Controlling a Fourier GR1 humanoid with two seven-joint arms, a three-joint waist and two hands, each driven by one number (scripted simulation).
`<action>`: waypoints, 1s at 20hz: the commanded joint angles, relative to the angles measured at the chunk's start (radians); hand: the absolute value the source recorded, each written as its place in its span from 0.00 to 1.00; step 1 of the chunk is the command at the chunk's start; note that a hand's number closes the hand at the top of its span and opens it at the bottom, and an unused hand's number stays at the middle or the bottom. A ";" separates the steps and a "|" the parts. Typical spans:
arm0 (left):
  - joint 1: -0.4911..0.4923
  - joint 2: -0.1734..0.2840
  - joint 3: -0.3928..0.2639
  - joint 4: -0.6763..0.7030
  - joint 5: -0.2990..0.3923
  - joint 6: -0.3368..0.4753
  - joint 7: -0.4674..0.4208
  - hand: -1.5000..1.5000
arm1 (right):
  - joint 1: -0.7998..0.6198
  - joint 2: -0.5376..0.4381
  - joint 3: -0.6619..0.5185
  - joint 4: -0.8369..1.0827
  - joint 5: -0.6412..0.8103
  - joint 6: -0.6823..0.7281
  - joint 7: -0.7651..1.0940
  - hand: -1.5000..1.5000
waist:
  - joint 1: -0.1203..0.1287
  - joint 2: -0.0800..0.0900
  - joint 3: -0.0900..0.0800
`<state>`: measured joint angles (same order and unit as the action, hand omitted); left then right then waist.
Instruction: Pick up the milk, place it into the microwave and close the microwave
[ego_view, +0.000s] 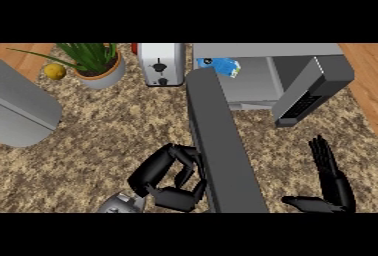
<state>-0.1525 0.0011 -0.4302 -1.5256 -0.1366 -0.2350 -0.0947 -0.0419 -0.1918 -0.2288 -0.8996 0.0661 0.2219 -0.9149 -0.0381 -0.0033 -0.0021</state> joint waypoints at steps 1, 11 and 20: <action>-0.141 -0.001 -0.083 0.242 0.001 0.123 -0.036 1.00 | 0.094 -0.024 0.030 -0.156 -0.010 0.059 0.004 0.00 | -0.008 0.005 0.000; -0.279 -0.001 -0.295 0.577 0.197 0.472 -0.353 1.00 | 0.217 -0.084 0.063 -0.453 -0.151 0.212 0.092 0.00 | -0.033 0.011 -0.002; -0.413 -0.001 -0.451 0.670 0.429 0.588 -0.319 1.00 | 0.237 -0.126 0.106 -0.650 -0.228 0.242 0.215 0.00 | -0.104 0.025 -0.003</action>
<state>-0.4994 0.0053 -0.8233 -0.9059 0.2016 0.3184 -0.4477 0.1876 -0.2908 -0.1326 -1.4963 -0.1434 0.4090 -0.7048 -0.1173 0.0141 -0.0055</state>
